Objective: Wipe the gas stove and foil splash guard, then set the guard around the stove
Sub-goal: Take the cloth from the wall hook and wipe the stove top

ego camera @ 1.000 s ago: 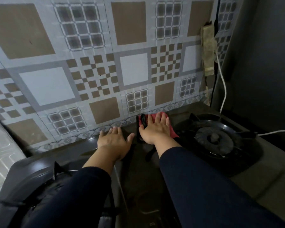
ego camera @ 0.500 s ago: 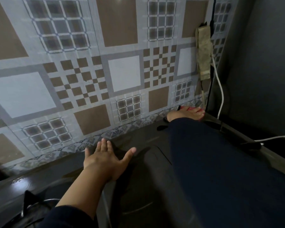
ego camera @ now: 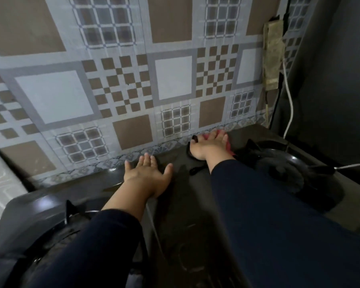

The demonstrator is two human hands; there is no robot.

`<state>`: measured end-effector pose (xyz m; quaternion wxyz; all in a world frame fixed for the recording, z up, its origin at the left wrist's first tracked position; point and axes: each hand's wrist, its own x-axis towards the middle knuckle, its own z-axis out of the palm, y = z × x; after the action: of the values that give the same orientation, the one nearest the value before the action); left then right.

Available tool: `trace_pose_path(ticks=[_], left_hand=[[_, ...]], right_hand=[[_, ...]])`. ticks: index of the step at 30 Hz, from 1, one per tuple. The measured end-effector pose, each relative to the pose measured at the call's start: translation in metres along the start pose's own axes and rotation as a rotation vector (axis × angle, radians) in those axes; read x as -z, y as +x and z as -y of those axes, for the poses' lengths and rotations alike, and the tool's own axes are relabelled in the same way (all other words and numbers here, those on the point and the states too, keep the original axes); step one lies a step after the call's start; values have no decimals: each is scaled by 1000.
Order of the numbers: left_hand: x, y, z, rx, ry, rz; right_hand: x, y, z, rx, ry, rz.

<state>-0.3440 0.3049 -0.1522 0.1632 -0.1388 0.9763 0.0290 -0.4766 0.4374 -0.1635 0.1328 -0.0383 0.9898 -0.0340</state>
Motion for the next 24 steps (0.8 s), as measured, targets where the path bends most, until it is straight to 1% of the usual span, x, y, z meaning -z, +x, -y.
trace_pose_path(ticks=[3, 5, 11, 18, 21, 24], left_hand=[[-2, -15, 7, -34, -24, -2], [-2, -32, 15, -38, -34, -1], [-8, -78, 36, -11, -74, -47], [-19, -106, 49, -128, -173, -122], [-18, -109, 50, -126, -177, -128], [-19, -104, 58, -81, -149, -166]], right_hand=[[-21, -36, 17, 226, 34, -35], [-29, -63, 29, 348, 27, -23], [-49, -125, 49, 577, -24, 7], [-72, -198, 21, 679, -72, -16], [-73, -202, 18, 670, -76, -21], [-68, -186, 31, 658, -66, -12]])
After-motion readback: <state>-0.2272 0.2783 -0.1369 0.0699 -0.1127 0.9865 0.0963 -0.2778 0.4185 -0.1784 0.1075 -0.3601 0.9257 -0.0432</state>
